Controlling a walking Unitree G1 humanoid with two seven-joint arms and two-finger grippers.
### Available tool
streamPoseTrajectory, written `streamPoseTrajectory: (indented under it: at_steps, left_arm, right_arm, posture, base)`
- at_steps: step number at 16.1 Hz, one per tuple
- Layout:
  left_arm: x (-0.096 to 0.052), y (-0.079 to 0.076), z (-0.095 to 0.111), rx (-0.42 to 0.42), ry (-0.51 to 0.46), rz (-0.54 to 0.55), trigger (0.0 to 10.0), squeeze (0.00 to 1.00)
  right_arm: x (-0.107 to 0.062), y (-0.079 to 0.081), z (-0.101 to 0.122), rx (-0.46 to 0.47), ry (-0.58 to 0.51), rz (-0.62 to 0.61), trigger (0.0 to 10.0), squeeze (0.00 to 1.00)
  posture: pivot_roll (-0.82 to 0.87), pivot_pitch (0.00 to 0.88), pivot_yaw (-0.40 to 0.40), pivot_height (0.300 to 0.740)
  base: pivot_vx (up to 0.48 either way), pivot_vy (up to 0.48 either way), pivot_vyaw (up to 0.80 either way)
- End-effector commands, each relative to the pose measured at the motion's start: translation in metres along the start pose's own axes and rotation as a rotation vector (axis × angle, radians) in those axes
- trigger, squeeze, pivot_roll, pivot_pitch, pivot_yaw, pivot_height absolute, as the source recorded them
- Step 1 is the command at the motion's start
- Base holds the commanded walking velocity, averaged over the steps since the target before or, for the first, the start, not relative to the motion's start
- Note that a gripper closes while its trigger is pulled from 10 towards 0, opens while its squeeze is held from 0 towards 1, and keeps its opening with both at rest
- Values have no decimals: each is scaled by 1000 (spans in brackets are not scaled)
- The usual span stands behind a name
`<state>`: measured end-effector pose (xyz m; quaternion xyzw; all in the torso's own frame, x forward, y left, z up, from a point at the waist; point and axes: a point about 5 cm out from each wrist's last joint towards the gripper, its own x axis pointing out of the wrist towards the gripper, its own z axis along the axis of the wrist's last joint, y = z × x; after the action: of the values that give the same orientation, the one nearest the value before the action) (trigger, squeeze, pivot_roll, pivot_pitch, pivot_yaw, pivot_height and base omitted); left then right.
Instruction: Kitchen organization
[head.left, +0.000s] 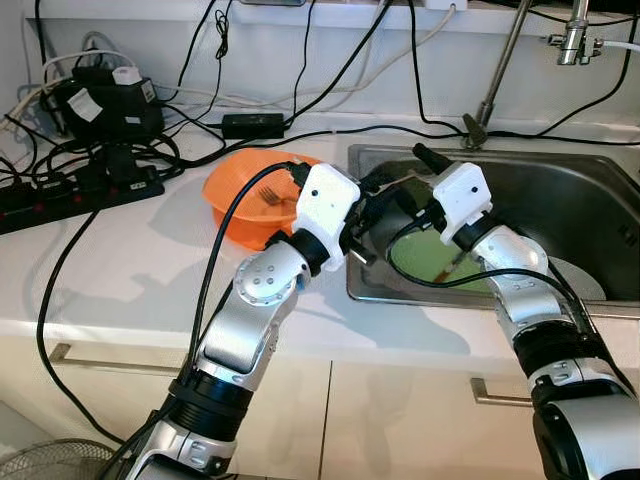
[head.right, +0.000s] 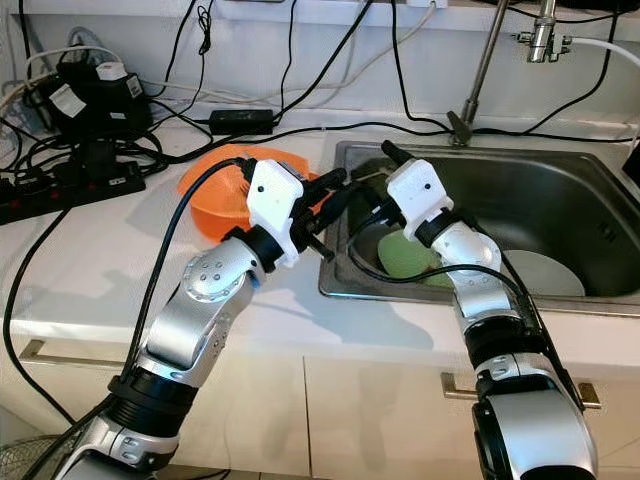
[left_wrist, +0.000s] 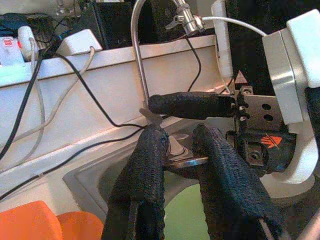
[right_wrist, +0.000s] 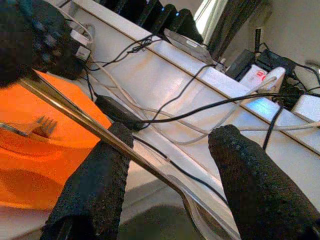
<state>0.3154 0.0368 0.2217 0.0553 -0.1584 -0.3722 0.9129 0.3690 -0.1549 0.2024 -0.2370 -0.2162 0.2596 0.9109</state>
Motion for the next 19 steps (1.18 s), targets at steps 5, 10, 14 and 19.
streamPoseTrajectory:
  at_steps: [5, 10, 14, 19]
  left_arm:
    - [5, -4, -6, 7, 41, -26, 10000, 0]
    - [5, -3, -8, 8, 48, -22, 10000, 0]
    - [5, -2, -8, 14, 50, -16, 10000, 0]
    - [5, 0, -9, 20, 56, -4, 10000, 0]
  right_arm:
    - [2, 5, 7, 8, -32, 22, 10000, 0]
    - [2, 6, 7, 16, -34, 29, 0, 0]
    - [2, 6, 7, 14, -31, 27, 0, 0]
    - [1, 5, 6, 15, -22, 23, 0, 0]
  posture:
    - [30, 0, 41, 740]
    - [31, 0, 41, 740]
    - [33, 0, 41, 740]
    - [32, 0, 41, 740]
  base:
    - [0, 0, 0]
    - [0, 0, 0]
    - [0, 0, 0]
    - [0, 0, 0]
